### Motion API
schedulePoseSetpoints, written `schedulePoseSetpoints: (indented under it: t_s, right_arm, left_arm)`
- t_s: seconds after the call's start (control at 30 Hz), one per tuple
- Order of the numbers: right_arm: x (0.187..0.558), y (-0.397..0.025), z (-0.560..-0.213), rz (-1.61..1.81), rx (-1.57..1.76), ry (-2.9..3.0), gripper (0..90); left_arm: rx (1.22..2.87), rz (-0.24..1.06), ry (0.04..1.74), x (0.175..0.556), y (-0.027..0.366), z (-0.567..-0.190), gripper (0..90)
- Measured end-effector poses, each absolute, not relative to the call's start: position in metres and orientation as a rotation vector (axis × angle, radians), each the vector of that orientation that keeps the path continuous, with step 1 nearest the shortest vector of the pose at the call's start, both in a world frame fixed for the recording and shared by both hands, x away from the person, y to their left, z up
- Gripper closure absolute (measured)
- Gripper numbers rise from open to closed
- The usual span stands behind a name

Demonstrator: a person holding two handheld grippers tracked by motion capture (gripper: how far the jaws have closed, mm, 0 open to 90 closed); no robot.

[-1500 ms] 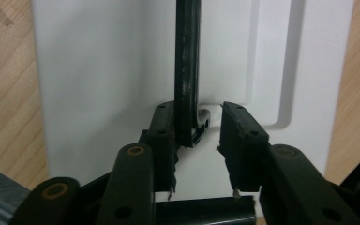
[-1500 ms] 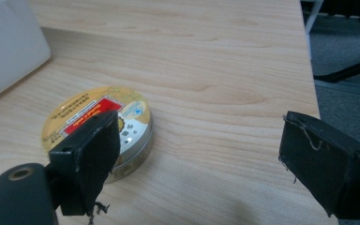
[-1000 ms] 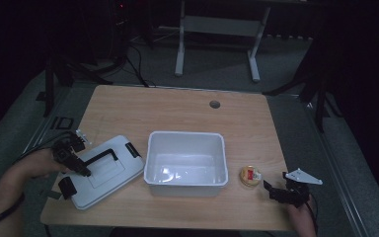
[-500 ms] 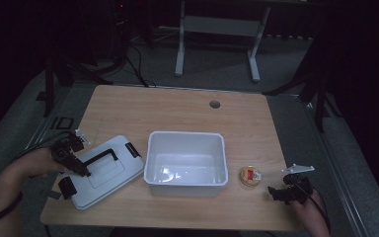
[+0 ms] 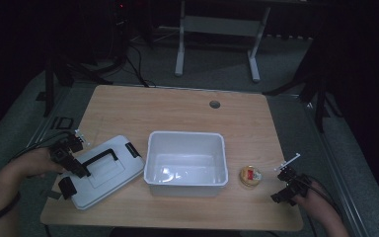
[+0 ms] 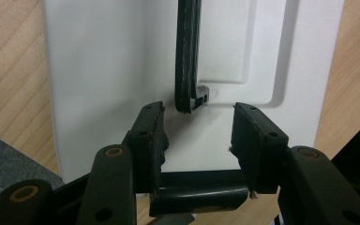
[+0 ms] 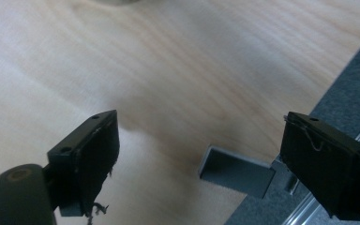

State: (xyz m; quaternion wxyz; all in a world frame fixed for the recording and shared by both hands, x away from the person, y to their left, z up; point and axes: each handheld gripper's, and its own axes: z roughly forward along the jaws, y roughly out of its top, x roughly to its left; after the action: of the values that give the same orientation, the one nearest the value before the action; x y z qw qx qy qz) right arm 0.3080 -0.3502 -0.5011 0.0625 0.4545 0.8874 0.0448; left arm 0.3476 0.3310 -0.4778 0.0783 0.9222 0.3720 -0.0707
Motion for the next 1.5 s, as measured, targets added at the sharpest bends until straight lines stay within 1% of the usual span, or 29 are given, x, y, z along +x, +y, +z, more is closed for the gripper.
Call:
schedulePoseSetpoints:
  t_s: [0.23,0.37,0.8,1.03,1.23,1.4,1.5]
  right_arm:
    - [0.311,-0.345,-0.498,-0.041,1.225,2.829,11.7]
    - [0.311,-0.342,-0.496,-0.086,1.171,2.872,11.7]
    - [0.317,-0.336,-0.492,-0.018,0.941,2.967,11.7]
    - [0.33,-0.331,-0.485,0.009,0.89,2.984,11.8]
    - [0.342,-0.32,-0.48,0.061,0.831,2.969,11.9]
    - [0.348,-0.31,-0.482,0.084,0.78,2.972,12.8]
    - [0.353,-0.297,-0.485,0.077,0.739,2.981,12.8]
  left_arm:
    - [2.775,-0.211,1.114,0.347,0.331,-0.477,53.7]
    - [2.775,-0.209,1.11,0.347,0.33,-0.475,53.7]
    - [2.774,-0.211,1.105,0.347,0.33,-0.473,53.7]
    - [2.773,-0.213,1.104,0.348,0.329,-0.475,53.6]
    - [2.775,-0.211,1.103,0.348,0.331,-0.474,53.6]
    - [2.777,-0.215,1.097,0.347,0.331,-0.474,53.6]
    - [2.78,-0.22,1.094,0.347,0.331,-0.474,53.6]
